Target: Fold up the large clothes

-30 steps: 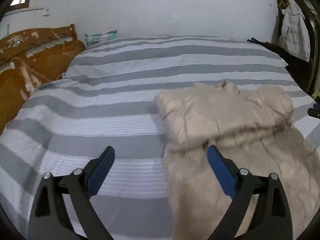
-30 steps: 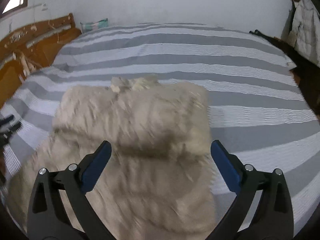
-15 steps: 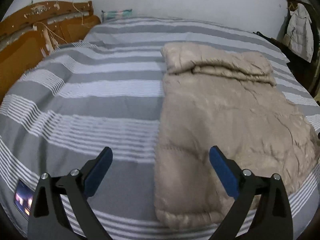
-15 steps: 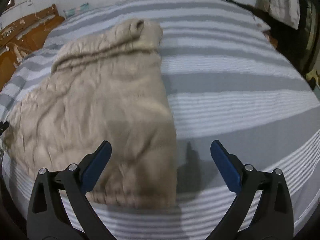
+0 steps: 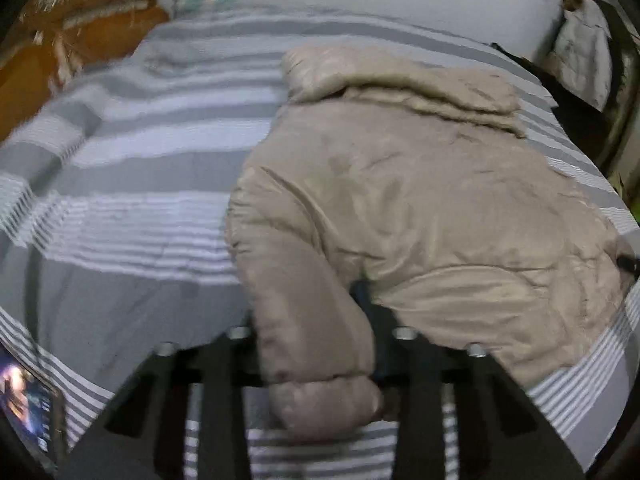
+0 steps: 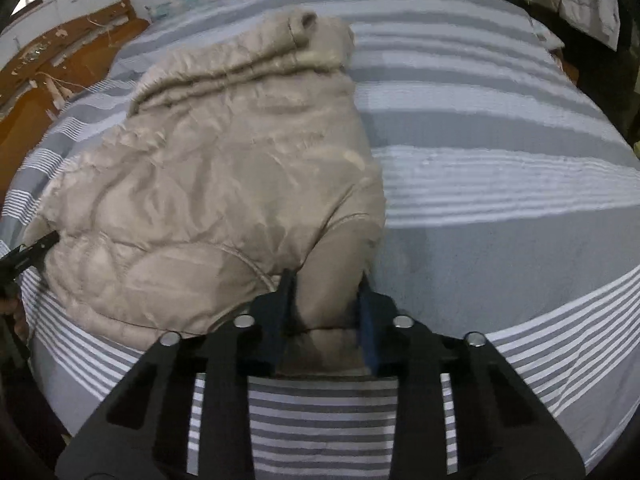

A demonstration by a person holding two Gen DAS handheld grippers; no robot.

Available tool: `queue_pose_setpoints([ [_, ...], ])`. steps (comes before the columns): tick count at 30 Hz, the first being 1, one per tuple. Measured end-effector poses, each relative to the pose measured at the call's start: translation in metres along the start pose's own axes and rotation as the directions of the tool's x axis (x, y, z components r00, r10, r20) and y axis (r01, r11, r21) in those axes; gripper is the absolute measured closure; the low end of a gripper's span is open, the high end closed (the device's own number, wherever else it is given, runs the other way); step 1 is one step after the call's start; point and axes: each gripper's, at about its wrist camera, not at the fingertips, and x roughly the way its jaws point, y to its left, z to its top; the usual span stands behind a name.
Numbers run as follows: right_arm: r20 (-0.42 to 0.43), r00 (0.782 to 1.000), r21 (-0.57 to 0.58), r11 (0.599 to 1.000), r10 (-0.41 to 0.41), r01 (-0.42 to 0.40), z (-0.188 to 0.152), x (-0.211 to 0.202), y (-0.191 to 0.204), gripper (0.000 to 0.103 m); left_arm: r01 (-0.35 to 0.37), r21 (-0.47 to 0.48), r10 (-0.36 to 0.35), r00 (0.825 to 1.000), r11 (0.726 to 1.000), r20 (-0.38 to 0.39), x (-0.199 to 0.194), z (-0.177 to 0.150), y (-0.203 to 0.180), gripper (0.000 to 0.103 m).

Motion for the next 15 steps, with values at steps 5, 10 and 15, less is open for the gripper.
queue_pose_setpoints([
  [5, 0.106, 0.994, -0.009, 0.999, 0.035, -0.034, 0.028, -0.043, 0.004, 0.078, 0.012, 0.021, -0.013, 0.999, 1.000, 0.047, -0.037, 0.026, -0.003, 0.081],
  [10, 0.224, 0.972, 0.023, 0.996, 0.074, -0.081, 0.092, -0.072, -0.003, 0.078, 0.031, -0.009, -0.029, 0.993, 0.999, 0.113, -0.066, 0.090, -0.002, 0.081],
  [15, 0.296, 0.952, 0.022, 0.996, 0.077, -0.088, 0.173, -0.067, -0.017, 0.080, 0.043, -0.019, -0.039, 0.987, 0.999, 0.155, -0.061, 0.167, 0.003, 0.081],
])
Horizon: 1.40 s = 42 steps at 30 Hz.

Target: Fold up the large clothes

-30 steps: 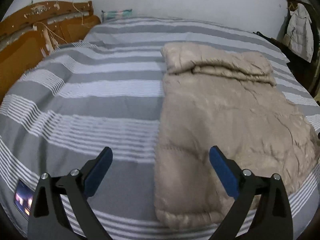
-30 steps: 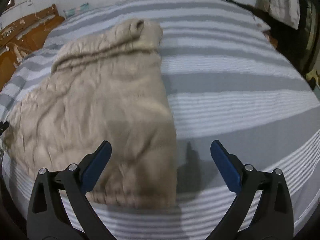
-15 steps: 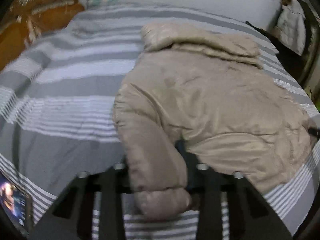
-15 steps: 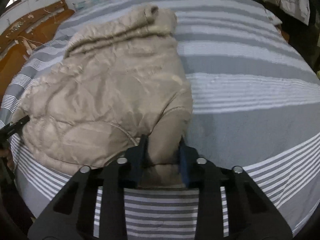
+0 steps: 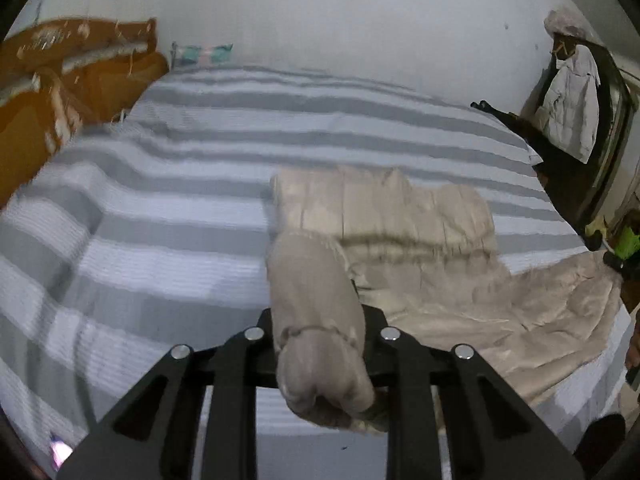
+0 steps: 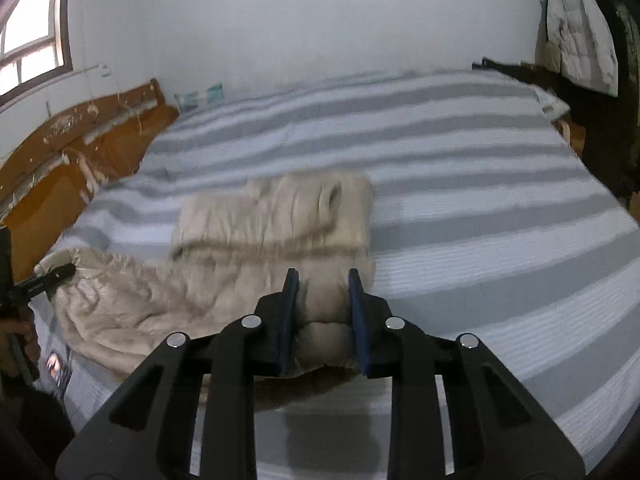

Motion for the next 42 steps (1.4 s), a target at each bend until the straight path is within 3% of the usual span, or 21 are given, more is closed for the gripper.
queue_pose_setpoints([
  [1, 0.010, 1.000, -0.005, 1.000, -0.005, 0.005, 0.013, 0.007, -0.001, 0.085, 0.001, 0.001, -0.001, 1.000, 1.000, 0.010, 0.008, 0.016, -0.001, 0.081],
  [2, 0.024, 1.000, -0.021, 1.000, -0.014, 0.014, 0.026, 0.016, -0.002, 0.100, 0.008, -0.001, -0.008, 1.000, 1.000, 0.018, 0.015, 0.029, -0.001, 0.081],
  [3, 0.050, 0.998, -0.038, 0.998, -0.046, 0.048, 0.043, 0.025, -0.002, 0.103, 0.002, 0.011, -0.002, 1.000, 1.000, 0.029, 0.024, 0.044, -0.003, 0.081],
  [5, 0.064, 0.996, -0.029, 0.997, -0.068, 0.070, 0.076, 0.053, -0.013, 0.103, 0.000, 0.012, 0.000, 0.999, 1.000, 0.051, 0.045, 0.071, -0.001, 0.081],
  [8, 0.029, 0.995, -0.028, 0.995, -0.093, 0.093, 0.098, 0.101, -0.026, 0.103, 0.002, 0.011, -0.002, 0.999, 1.000, 0.035, 0.088, 0.096, -0.001, 0.081],
  [12, -0.012, 0.997, 0.004, 0.997, -0.078, 0.078, 0.080, 0.113, -0.036, 0.098, -0.018, 0.024, 0.018, 1.000, 1.000, -0.001, 0.134, 0.096, -0.009, 0.081],
  [13, -0.022, 0.996, -0.013, 0.996, -0.090, 0.089, 0.071, 0.106, -0.034, 0.069, -0.019, 0.031, 0.019, 1.000, 0.999, 0.005, 0.136, 0.095, -0.009, 0.081],
  [14, -0.033, 0.996, -0.021, 0.996, -0.087, 0.086, 0.049, 0.090, -0.031, 0.029, -0.019, 0.036, 0.019, 1.000, 0.999, 0.011, 0.137, 0.092, -0.009, 0.081],
  [16, -0.067, 0.995, 0.011, 0.997, -0.077, 0.078, 0.009, 0.069, -0.024, 0.010, -0.018, 0.029, 0.017, 0.999, 0.999, 0.028, 0.133, 0.087, -0.004, 0.081],
  [20, -0.277, 0.960, 0.080, 0.994, -0.046, 0.071, -0.098, 0.042, -0.007, 0.011, -0.013, 0.006, 0.012, 0.999, 1.000, 0.045, 0.121, 0.077, 0.005, 0.080],
  [24, -0.380, 0.924, 0.178, 0.983, 0.034, 0.037, -0.152, 0.053, 0.004, 0.014, -0.022, -0.005, 0.022, 0.999, 1.000, 0.050, 0.103, 0.060, 0.014, 0.080],
  [25, -0.393, 0.916, 0.223, 0.975, 0.077, 0.014, -0.158, 0.059, 0.008, 0.029, -0.018, -0.011, 0.019, 0.999, 1.000, 0.047, 0.099, 0.057, 0.017, 0.080],
  [26, -0.394, 0.909, 0.271, 0.962, 0.137, -0.027, -0.160, 0.067, 0.005, 0.060, -0.015, -0.013, 0.016, 0.999, 1.000, 0.044, 0.097, 0.055, 0.018, 0.080],
  [28, -0.353, 0.924, 0.257, 0.965, 0.145, -0.053, -0.140, 0.075, 0.000, 0.082, -0.013, -0.012, 0.013, 0.999, 1.000, 0.038, 0.092, 0.053, 0.022, 0.080],
  [29, -0.317, 0.936, 0.240, 0.968, 0.154, -0.078, -0.122, 0.075, -0.001, 0.086, -0.014, -0.012, 0.014, 0.999, 1.000, 0.037, 0.089, 0.054, 0.024, 0.080],
  [33, -0.135, 0.984, 0.065, 0.992, 0.119, -0.111, -0.029, 0.067, 0.001, 0.088, -0.025, 0.004, 0.025, 0.998, 1.000, 0.059, 0.081, 0.074, 0.026, 0.080],
  [37, 0.033, 0.994, 0.056, 0.993, 0.102, -0.104, 0.069, 0.091, -0.016, 0.088, -0.033, -0.007, 0.033, 0.995, 0.999, 0.090, 0.096, 0.114, 0.027, 0.080],
  [39, 0.069, 0.994, 0.077, 0.993, 0.085, -0.090, 0.113, 0.124, -0.032, 0.088, -0.028, -0.025, 0.030, 0.996, 0.999, 0.083, 0.112, 0.137, 0.031, 0.080],
  [42, 0.043, 0.997, 0.126, 0.989, 0.068, -0.072, 0.163, 0.195, -0.051, 0.088, -0.031, -0.056, 0.033, 0.999, 0.998, 0.038, 0.156, 0.172, 0.041, 0.075],
])
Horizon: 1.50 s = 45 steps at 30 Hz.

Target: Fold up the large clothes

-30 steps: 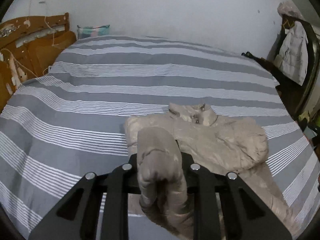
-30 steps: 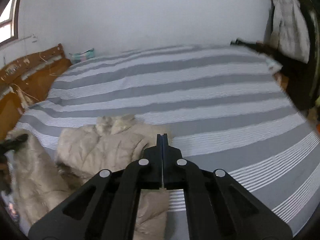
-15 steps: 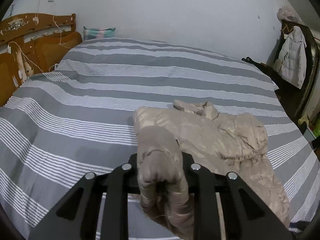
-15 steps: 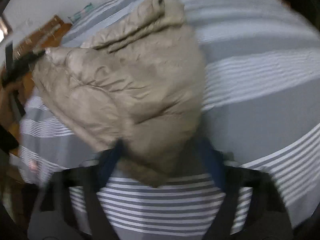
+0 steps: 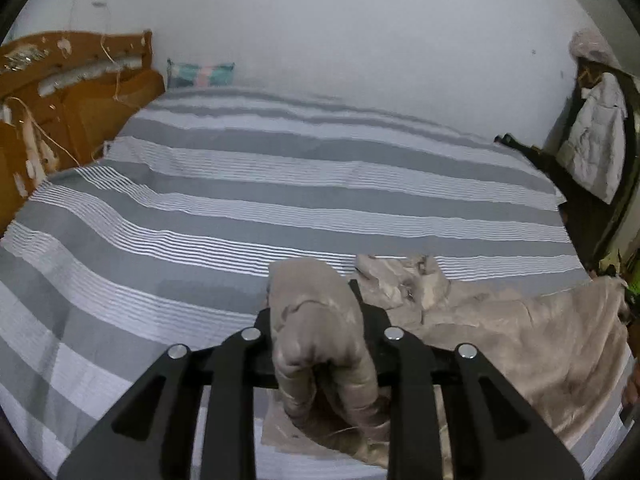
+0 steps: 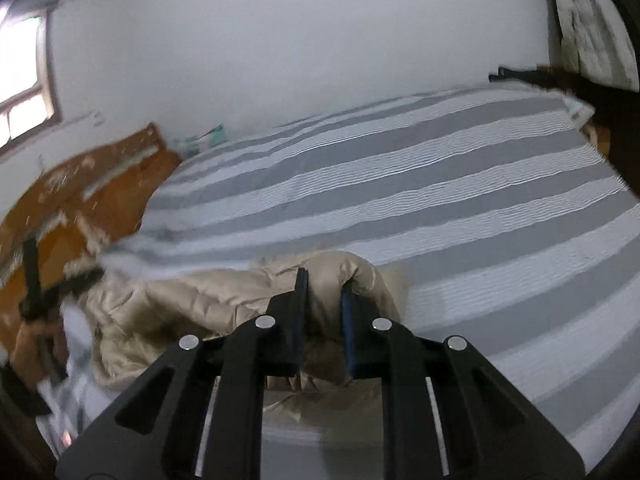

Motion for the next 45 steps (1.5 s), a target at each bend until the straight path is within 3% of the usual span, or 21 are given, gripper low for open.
queue_pose_setpoints([
  [3, -0.069, 0.995, -0.009, 0.998, -0.066, 0.065, 0.016, 0.069, -0.009, 0.087, 0.010, -0.026, -0.012, 0.998, 1.000, -0.068, 0.054, 0.012, 0.009, 0.067],
  [6, -0.125, 0.987, 0.034, 0.993, -0.105, 0.110, 0.016, 0.118, -0.025, 0.083, -0.009, -0.049, 0.001, 0.988, 0.999, -0.156, 0.098, 0.005, 0.018, 0.051],
  [7, -0.134, 0.984, 0.042, 0.991, -0.118, 0.125, 0.012, 0.123, -0.024, 0.080, -0.009, -0.058, 0.000, 0.988, 0.998, -0.155, 0.104, 0.002, 0.021, 0.039],
  [8, -0.138, 0.981, 0.045, 0.989, -0.133, 0.140, 0.012, 0.130, -0.023, 0.079, -0.022, -0.059, 0.014, 0.991, 0.998, -0.134, 0.105, -0.002, 0.024, 0.018],
  [9, -0.127, 0.981, 0.044, 0.988, -0.144, 0.151, 0.010, 0.132, -0.025, 0.078, -0.035, -0.079, 0.027, 0.995, 0.996, -0.097, 0.102, -0.005, 0.030, 0.010],
  [12, -0.064, 0.981, 0.030, 0.983, -0.182, 0.184, 0.003, 0.112, -0.012, 0.066, -0.009, -0.141, 0.007, 1.000, 0.990, -0.013, 0.084, -0.010, 0.049, 0.008],
  [13, -0.012, 0.976, 0.024, 0.975, -0.219, 0.219, 0.007, 0.100, -0.009, 0.024, -0.017, -0.126, 0.020, 1.000, 0.992, 0.016, 0.075, -0.011, 0.052, 0.007],
  [14, 0.099, 0.969, 0.030, 0.975, -0.224, 0.222, 0.014, 0.080, -0.010, 0.006, -0.035, -0.101, 0.040, 0.998, 0.994, 0.050, 0.063, -0.012, 0.056, 0.006],
  [15, 0.134, 0.964, 0.028, 0.973, -0.232, 0.230, 0.018, 0.065, -0.008, 0.003, -0.040, -0.092, 0.046, 0.997, 0.995, 0.064, 0.056, -0.012, 0.058, 0.006],
  [19, 0.165, 0.964, 0.018, 0.978, -0.207, 0.207, 0.031, 0.024, -0.010, 0.003, -0.062, -0.070, 0.074, 0.980, 0.996, 0.186, -0.005, -0.014, 0.075, 0.005],
  [23, 0.188, 0.966, -0.091, 0.976, -0.178, 0.198, -0.011, -0.061, 0.011, 0.003, -0.086, -0.023, 0.089, 0.950, 0.996, 0.298, -0.077, -0.040, 0.086, 0.005],
  [26, 0.183, 0.972, -0.133, 0.976, -0.146, 0.172, -0.052, -0.116, 0.015, 0.003, -0.091, -0.006, 0.089, 0.940, 0.996, 0.328, -0.149, -0.094, 0.105, 0.004],
  [31, 0.157, 0.971, -0.078, 0.978, -0.181, 0.195, -0.118, -0.198, -0.005, 0.003, -0.183, -0.028, 0.179, 0.905, 0.983, 0.385, -0.255, -0.196, 0.145, 0.002],
  [35, 0.143, 0.964, 0.006, 0.974, -0.226, 0.227, -0.157, -0.238, -0.023, 0.003, -0.268, -0.122, 0.295, 0.879, 0.956, 0.375, -0.301, -0.275, 0.183, 0.002],
  [37, 0.138, 0.957, 0.040, 0.966, -0.257, 0.254, -0.175, -0.258, -0.027, 0.003, -0.307, -0.137, 0.336, 0.864, 0.942, 0.376, -0.309, -0.299, 0.191, 0.002],
  [41, 0.107, 0.945, 0.072, 0.951, -0.308, 0.302, -0.205, -0.283, -0.041, 0.003, -0.279, -0.152, 0.316, 0.880, 0.948, 0.355, -0.311, -0.336, 0.203, 0.002],
  [45, 0.103, 0.936, 0.072, 0.941, -0.337, 0.331, -0.215, -0.304, -0.034, 0.003, -0.244, -0.121, 0.272, 0.899, 0.962, 0.344, -0.299, -0.339, 0.206, 0.002],
])
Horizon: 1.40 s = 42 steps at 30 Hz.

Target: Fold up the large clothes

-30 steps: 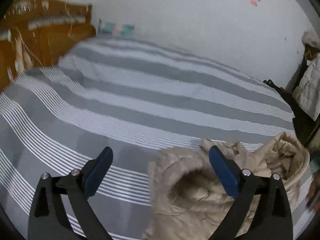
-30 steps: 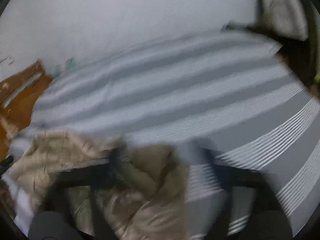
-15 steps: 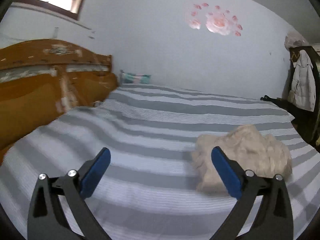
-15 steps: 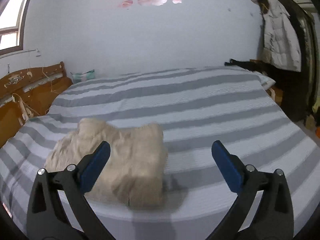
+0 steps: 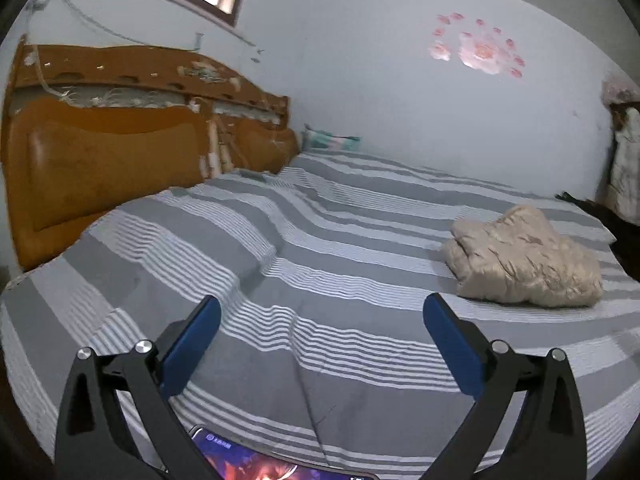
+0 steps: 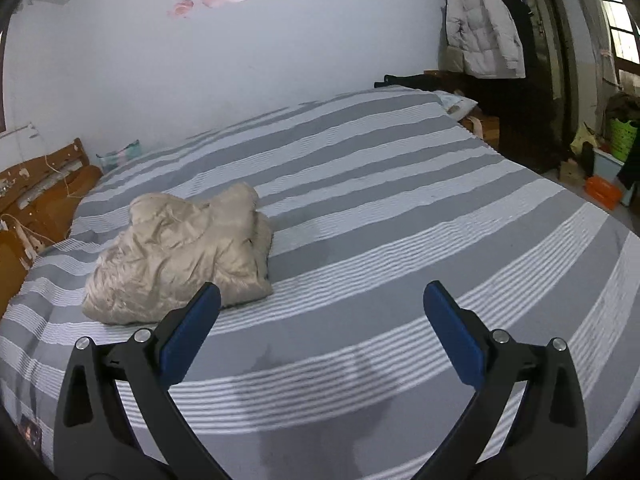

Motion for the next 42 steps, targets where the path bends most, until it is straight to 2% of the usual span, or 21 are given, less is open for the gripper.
queue_pose_setpoints([
  [2, 0.008, 1.000, -0.004, 1.000, -0.008, 0.008, 0.001, -0.009, 0.006, 0.003, 0.014, -0.016, -0.014, 1.000, 1.000, 0.009, -0.002, 0.000, 0.009, 0.002],
  [4, 0.024, 1.000, -0.013, 1.000, -0.015, 0.015, 0.006, -0.017, 0.009, 0.003, -0.008, 0.028, 0.008, 1.000, 1.000, -0.012, 0.004, -0.004, 0.018, 0.002],
  [6, 0.037, 0.999, -0.028, 0.999, -0.027, 0.028, 0.011, -0.021, 0.014, 0.003, -0.025, -0.004, 0.025, 1.000, 1.000, -0.012, 0.007, -0.006, 0.031, 0.002],
  [8, 0.041, 0.999, -0.026, 0.999, -0.025, 0.026, 0.012, -0.026, 0.018, 0.003, -0.029, 0.005, 0.029, 0.999, 1.000, -0.032, 0.011, -0.013, 0.036, 0.002],
  [14, 0.045, 0.999, -0.037, 0.999, -0.020, 0.022, 0.029, -0.013, 0.030, 0.003, -0.008, 0.058, 0.011, 0.998, 0.998, -0.055, 0.024, -0.018, 0.032, 0.002],
  [21, 0.032, 0.999, -0.044, 0.999, -0.012, 0.014, 0.031, -0.009, 0.029, 0.003, -0.014, 0.115, 0.031, 0.989, 0.993, -0.147, 0.048, -0.028, 0.029, 0.002],
  [23, 0.034, 0.999, -0.033, 0.999, -0.013, 0.015, 0.032, -0.008, 0.026, 0.003, -0.024, 0.128, 0.043, 0.989, 0.991, -0.144, 0.048, -0.028, 0.027, 0.002],
  [26, 0.041, 0.999, -0.022, 1.000, -0.015, 0.016, 0.032, -0.009, 0.021, 0.003, -0.034, 0.140, 0.049, 0.994, 0.990, -0.099, 0.037, -0.026, 0.024, 0.002],
  [42, 0.018, 1.000, -0.041, 0.999, 0.018, -0.018, 0.021, 0.003, 0.035, 0.003, -0.072, 0.132, 0.086, 0.991, 0.989, -0.100, 0.036, -0.012, 0.027, 0.002],
])
